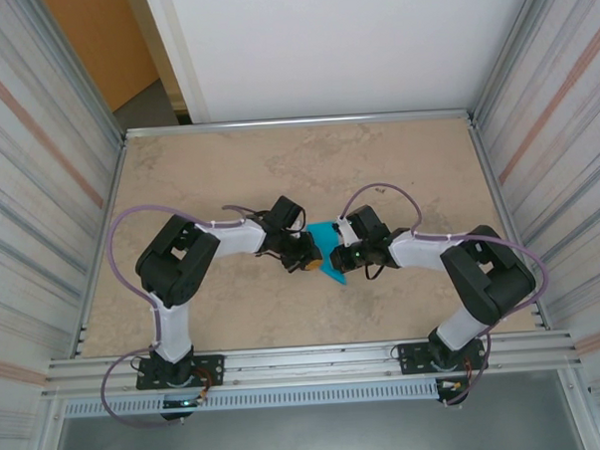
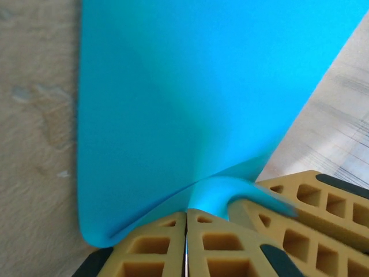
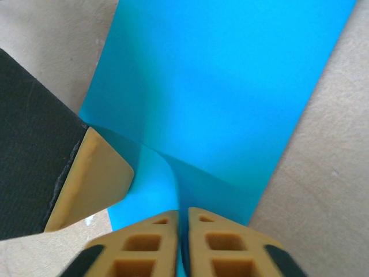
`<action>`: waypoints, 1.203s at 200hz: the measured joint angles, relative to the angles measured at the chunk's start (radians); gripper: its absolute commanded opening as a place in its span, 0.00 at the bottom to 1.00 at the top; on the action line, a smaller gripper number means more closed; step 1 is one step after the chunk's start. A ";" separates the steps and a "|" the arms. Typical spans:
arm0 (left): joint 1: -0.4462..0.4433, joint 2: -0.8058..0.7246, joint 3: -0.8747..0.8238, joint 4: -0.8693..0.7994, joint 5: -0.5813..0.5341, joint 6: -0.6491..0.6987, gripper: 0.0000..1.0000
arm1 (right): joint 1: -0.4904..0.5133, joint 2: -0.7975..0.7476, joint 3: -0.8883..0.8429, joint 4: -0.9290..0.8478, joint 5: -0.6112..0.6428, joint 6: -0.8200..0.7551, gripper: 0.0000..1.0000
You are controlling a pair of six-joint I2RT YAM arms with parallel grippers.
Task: Fold a paper plane with a square sheet of paper (pick it up from the middle)
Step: Third fold the triangle at the center of the table.
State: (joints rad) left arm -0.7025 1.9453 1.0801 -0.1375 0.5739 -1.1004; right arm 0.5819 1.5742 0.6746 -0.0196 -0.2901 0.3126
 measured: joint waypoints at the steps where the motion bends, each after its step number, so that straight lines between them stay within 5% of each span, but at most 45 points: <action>1: 0.000 0.000 0.000 0.000 0.000 0.000 0.08 | 0.000 -0.002 0.000 -0.002 0.000 -0.002 0.25; 32: 0.000 0.002 0.007 -0.013 -0.002 0.000 0.08 | -0.017 -0.071 0.004 -0.055 0.008 0.060 0.43; 66: 0.000 0.003 0.011 -0.020 -0.007 0.000 0.07 | -0.041 -0.164 0.038 -0.142 0.030 0.129 0.45; 145: 0.000 0.003 0.011 -0.022 -0.009 0.000 0.07 | -0.006 -0.157 0.054 -0.228 -0.152 0.207 0.11; 240: 0.000 0.006 0.014 -0.024 -0.006 0.000 0.07 | 0.020 0.011 0.081 -0.211 -0.227 0.199 0.08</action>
State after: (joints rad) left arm -0.7025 1.9518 1.0943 -0.1619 0.5674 -1.1000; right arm 0.6022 1.5848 0.7555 -0.2310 -0.5175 0.5117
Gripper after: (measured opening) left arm 0.071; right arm 0.085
